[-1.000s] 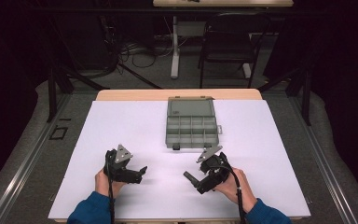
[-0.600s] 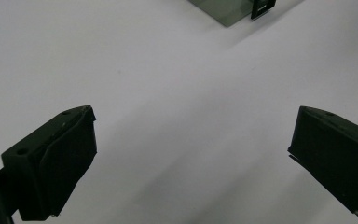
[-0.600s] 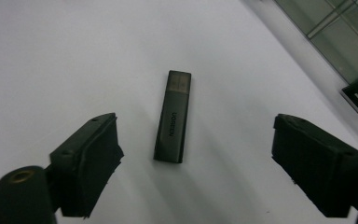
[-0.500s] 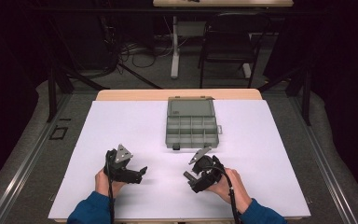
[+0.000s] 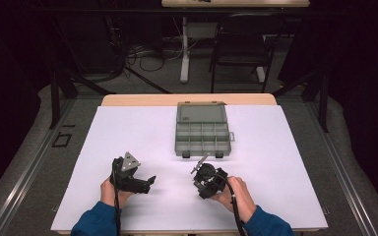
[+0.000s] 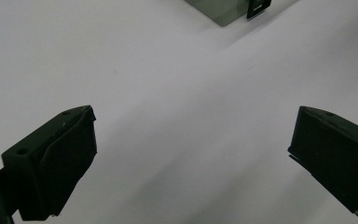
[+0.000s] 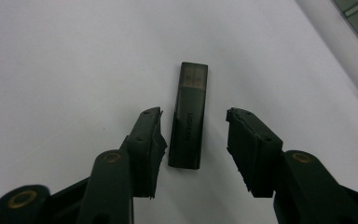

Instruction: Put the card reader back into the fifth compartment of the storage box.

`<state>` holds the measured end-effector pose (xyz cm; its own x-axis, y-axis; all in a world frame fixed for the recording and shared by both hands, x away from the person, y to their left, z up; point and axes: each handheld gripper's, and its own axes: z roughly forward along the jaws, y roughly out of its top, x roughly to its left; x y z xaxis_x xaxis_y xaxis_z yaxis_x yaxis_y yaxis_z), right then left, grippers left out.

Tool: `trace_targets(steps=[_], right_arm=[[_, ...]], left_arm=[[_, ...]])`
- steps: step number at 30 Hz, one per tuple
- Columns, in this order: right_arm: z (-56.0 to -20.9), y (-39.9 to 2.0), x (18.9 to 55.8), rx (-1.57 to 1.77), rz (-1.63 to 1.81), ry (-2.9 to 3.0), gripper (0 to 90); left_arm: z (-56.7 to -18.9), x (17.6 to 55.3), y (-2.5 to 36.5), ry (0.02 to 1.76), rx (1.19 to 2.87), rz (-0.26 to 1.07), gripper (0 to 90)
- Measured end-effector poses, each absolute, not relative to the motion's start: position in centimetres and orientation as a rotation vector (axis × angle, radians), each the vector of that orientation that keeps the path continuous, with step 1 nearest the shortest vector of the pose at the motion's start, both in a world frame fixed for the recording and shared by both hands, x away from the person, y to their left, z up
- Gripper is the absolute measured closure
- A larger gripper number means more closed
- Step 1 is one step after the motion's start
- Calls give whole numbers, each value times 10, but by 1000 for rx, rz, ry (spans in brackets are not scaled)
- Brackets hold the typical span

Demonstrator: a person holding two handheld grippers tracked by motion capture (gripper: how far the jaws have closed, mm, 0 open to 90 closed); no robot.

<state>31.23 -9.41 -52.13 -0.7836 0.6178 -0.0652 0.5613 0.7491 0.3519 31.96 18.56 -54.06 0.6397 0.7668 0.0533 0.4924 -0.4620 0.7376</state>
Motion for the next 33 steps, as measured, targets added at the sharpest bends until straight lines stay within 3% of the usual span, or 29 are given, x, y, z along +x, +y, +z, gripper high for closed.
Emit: trace_targets(steps=[6, 13, 33], right_arm=[[-526, -91, 317, 947, 403, 2806, 658], [-529, -87, 320, 969, 347, 2834, 703], [-528, -91, 336, 1050, 336, 2936, 731]], left_arm=[[-540, 320, 186, 973, 2152, 495, 0], [-541, 320, 185, 968, 2161, 492, 0], [-540, 320, 185, 964, 2158, 488, 0]])
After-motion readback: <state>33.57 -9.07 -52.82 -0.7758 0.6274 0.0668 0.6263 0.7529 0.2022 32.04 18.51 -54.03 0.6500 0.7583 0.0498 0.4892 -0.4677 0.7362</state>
